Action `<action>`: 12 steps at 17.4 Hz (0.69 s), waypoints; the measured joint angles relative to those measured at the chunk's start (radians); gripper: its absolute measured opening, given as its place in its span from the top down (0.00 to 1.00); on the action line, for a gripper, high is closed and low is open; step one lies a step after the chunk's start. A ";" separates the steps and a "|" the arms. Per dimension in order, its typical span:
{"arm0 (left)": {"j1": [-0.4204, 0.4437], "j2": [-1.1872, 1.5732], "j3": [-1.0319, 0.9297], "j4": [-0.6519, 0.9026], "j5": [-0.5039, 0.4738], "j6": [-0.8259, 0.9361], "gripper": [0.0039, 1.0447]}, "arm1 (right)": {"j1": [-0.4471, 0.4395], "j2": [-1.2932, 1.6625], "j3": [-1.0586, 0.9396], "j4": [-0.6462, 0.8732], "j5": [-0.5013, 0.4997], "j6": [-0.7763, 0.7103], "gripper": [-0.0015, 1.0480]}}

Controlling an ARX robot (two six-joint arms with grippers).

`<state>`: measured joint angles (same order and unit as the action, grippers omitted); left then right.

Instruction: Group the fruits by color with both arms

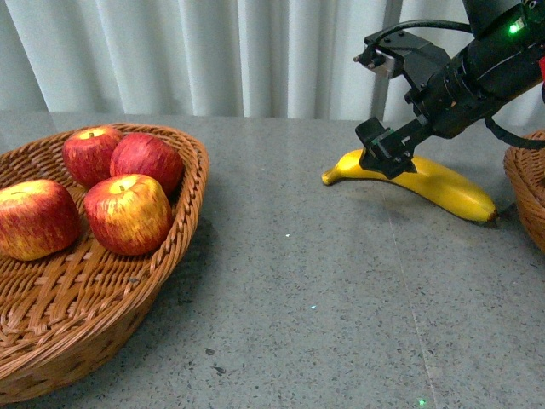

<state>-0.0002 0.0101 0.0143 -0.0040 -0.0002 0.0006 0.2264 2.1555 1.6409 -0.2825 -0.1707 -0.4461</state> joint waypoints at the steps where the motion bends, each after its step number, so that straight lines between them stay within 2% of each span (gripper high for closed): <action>1: 0.000 0.000 0.000 0.000 0.000 0.000 0.06 | -0.007 0.007 0.007 -0.006 0.004 -0.006 0.06; 6: 0.000 0.000 0.000 0.000 0.000 0.000 0.06 | -0.016 0.043 0.011 -0.008 0.011 -0.035 0.06; 10: 0.000 0.000 0.000 0.000 0.000 0.000 0.06 | 0.011 0.050 0.000 0.025 0.005 -0.038 0.07; 11: 0.000 0.000 0.000 0.000 0.000 0.000 0.06 | 0.024 0.050 -0.014 0.040 0.007 -0.050 0.28; 12: 0.000 0.000 0.000 0.000 0.000 0.000 0.06 | 0.029 0.050 -0.042 0.060 0.006 -0.055 0.57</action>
<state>-0.0002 0.0101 0.0143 -0.0040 -0.0002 0.0006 0.2554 2.2059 1.5986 -0.2226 -0.1642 -0.5011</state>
